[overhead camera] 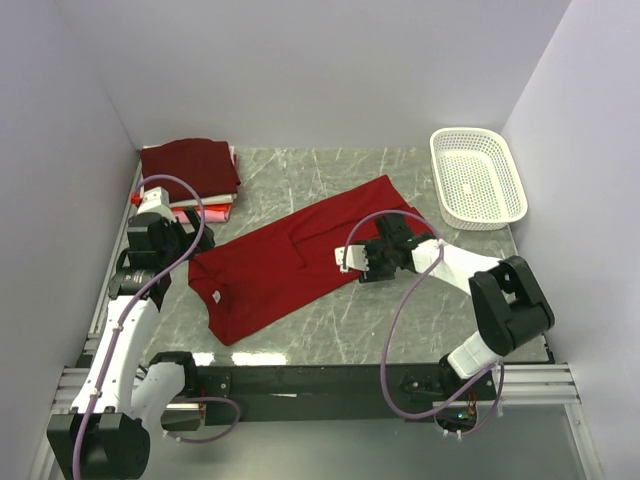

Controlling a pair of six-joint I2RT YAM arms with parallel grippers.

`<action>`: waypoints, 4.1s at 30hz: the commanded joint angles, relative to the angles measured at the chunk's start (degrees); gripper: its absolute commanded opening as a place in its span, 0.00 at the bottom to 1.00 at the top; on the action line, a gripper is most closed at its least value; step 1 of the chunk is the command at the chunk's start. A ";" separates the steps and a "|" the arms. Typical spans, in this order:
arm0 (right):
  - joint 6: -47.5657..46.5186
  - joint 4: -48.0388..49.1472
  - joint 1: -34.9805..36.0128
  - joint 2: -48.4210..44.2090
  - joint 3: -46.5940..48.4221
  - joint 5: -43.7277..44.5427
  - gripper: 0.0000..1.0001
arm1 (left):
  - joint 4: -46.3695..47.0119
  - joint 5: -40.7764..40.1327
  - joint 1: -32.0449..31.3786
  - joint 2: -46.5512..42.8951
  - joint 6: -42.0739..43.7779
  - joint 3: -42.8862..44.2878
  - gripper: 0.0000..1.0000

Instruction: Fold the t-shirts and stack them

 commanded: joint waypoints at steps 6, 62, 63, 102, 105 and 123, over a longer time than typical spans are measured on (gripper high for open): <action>-1.24 1.58 2.32 4.85 2.92 4.12 0.54 | 2.31 -0.18 -0.09 -1.59 1.62 0.87 0.99; 64.40 -27.60 7.42 47.90 75.42 -17.77 0.65 | 3.54 -1.50 -0.09 -6.17 1.63 0.34 0.99; 65.02 -27.52 7.51 48.78 76.39 -17.25 0.65 | 3.63 -1.50 -0.09 -6.34 1.63 0.26 0.99; 82.34 -13.02 -10.50 48.07 72.69 -0.81 0.00 | 5.20 2.44 -0.09 -3.72 0.49 -0.62 1.00; 81.74 -13.89 -12.09 52.90 83.93 2.09 0.20 | 6.61 10.17 -0.09 0.66 -2.50 -0.45 0.98; 54.22 -8.26 -11.21 3.63 37.39 -11.61 0.52 | 8.65 1.79 -19.86 55.52 -27.55 28.63 0.63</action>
